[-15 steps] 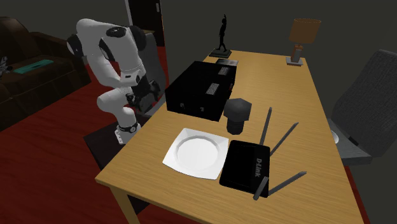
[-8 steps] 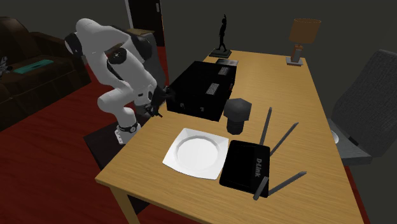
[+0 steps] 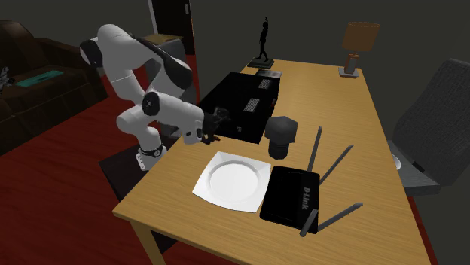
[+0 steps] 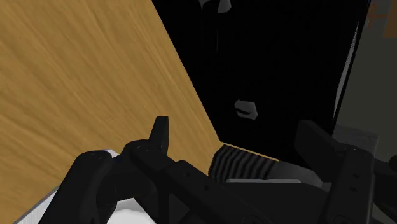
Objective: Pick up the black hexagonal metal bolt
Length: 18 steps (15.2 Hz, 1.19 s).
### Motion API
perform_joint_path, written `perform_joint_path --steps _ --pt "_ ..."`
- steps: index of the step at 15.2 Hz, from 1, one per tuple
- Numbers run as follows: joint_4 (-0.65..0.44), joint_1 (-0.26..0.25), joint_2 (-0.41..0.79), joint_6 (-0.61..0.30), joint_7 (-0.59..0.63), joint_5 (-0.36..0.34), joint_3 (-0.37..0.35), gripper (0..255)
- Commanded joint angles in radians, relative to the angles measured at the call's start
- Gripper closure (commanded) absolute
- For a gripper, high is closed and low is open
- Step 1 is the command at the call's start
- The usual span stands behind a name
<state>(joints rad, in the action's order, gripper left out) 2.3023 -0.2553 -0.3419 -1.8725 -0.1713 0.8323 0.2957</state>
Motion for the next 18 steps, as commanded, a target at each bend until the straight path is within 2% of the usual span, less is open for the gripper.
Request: perform_joint_path --steps 1,6,12,13,18 --pt "-0.039 -0.030 0.065 0.007 -0.035 0.122 0.022 0" --pt "-0.138 -0.079 0.232 0.065 -0.124 0.414 0.058 0" --pt "-0.281 -0.091 0.432 0.185 -0.174 0.754 0.058 0" --pt "-0.291 -0.089 0.446 0.193 -0.175 0.776 0.056 0" --pt "-0.271 -0.085 0.478 0.203 -0.226 0.790 0.055 0"
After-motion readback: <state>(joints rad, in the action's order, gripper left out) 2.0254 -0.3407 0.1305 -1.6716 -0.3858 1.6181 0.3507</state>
